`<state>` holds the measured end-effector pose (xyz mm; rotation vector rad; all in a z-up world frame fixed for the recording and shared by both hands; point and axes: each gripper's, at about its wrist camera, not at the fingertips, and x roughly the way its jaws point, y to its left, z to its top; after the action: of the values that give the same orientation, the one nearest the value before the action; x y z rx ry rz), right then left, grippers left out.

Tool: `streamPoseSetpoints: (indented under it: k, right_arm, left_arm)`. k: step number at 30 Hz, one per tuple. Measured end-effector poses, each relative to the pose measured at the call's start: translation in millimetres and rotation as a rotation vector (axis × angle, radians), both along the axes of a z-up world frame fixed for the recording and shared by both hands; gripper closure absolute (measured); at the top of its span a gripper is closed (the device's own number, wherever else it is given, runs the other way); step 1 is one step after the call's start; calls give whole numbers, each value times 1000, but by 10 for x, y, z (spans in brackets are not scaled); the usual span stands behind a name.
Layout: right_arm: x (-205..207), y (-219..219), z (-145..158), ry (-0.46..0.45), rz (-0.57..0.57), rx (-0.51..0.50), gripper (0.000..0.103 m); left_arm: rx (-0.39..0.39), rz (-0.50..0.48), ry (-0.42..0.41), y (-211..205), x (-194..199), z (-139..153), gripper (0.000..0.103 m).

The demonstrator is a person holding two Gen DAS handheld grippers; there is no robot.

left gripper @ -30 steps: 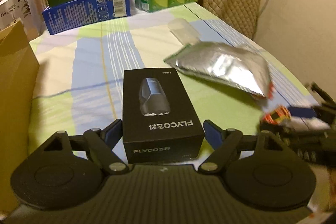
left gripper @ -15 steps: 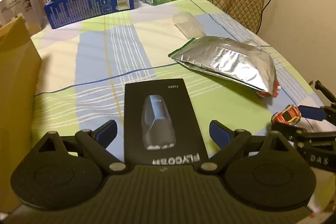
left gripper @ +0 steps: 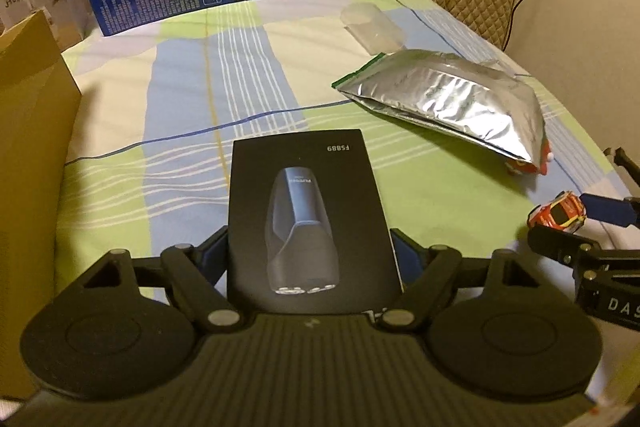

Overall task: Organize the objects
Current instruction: 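Grasp the black FLYCO box with the left tool while the right tool grasps the toy car, then carry the FLYCO box and toy car over the cardboard box with both tools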

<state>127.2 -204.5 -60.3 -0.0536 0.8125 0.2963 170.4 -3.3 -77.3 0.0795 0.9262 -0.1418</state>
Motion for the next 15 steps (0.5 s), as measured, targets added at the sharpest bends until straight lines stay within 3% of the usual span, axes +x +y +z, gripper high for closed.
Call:
streamPoseSetpoints:
  k: [15]
  right_arm:
    - [-384,-85,397,-48,-8,28,39]
  left_arm:
    - [-34,14,-73,54,-500,514,25]
